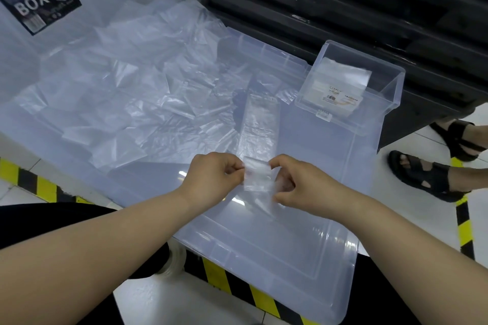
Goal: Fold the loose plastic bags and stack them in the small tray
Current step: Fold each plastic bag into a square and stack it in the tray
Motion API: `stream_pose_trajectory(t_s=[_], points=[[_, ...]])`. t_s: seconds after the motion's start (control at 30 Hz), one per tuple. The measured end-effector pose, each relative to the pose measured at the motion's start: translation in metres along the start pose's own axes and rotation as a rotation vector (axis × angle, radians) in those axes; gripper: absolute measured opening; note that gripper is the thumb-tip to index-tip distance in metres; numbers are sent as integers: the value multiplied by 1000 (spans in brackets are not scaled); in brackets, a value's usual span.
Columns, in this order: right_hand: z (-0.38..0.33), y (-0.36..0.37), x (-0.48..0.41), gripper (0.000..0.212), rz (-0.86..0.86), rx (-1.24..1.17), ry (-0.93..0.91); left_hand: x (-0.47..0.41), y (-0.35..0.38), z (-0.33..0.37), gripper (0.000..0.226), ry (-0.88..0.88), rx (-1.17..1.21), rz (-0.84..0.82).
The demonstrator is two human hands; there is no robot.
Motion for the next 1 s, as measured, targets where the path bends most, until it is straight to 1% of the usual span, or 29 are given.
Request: stream_pose_trajectory(t_s=[0.07, 0.1, 0.17, 0.2, 0.27, 0.37, 0.47, 0.5, 0.6, 0.67, 0.77, 0.9, 1.0], points=[[-6, -6, 2, 24, 29, 19, -40, -1, 0, -1, 33, -26, -30, -18], [-11, -10, 3, 20, 46, 15, -74, -2, 0, -1, 35, -34, -53, -28], [-17, -16, 3, 32, 79, -7, -123, -3, 1, 1, 43, -36, -127, -56], [-19, -18, 3, 31, 98, -37, -137, -4, 2, 2, 44, -29, -156, -77], [-23, -23, 0, 22, 142, -114, -150, -4, 5, 8, 43, -25, -178, -132], [-21, -30, -9, 30, 199, -148, -121, -4, 4, 11, 38, -75, -127, -168], [-17, -34, -19, 30, 237, -101, -83, -1, 3, 10, 26, -128, -5, -168], [-16, -34, -22, 30, 252, -87, -74, 0, 3, 10, 25, -146, 20, -175], [-15, -33, -29, 30, 305, -76, -65, 1, 7, 7, 52, -148, -3, -220], [-15, -33, -33, 30, 345, -70, -58, 1, 8, 8, 66, -125, -16, -213], [-12, -33, -37, 28, 374, -119, -42, -2, 4, 9, 71, -94, -26, -177], [-5, -34, -43, 28, 398, -140, 15, -5, -1, 8, 74, -83, 15, -114], [2, -36, -45, 28, 409, -181, 49, -6, -2, 9, 80, -37, 17, -82]])
Point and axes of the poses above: each hand's wrist, its own x-axis away from the middle knuckle, its own y-axis out of the palm, z = x × y, the point moved 9 cm from there along -x, towards the middle knuckle, and after that the axes turned 5 degrees about y, right-handed, at the moved point
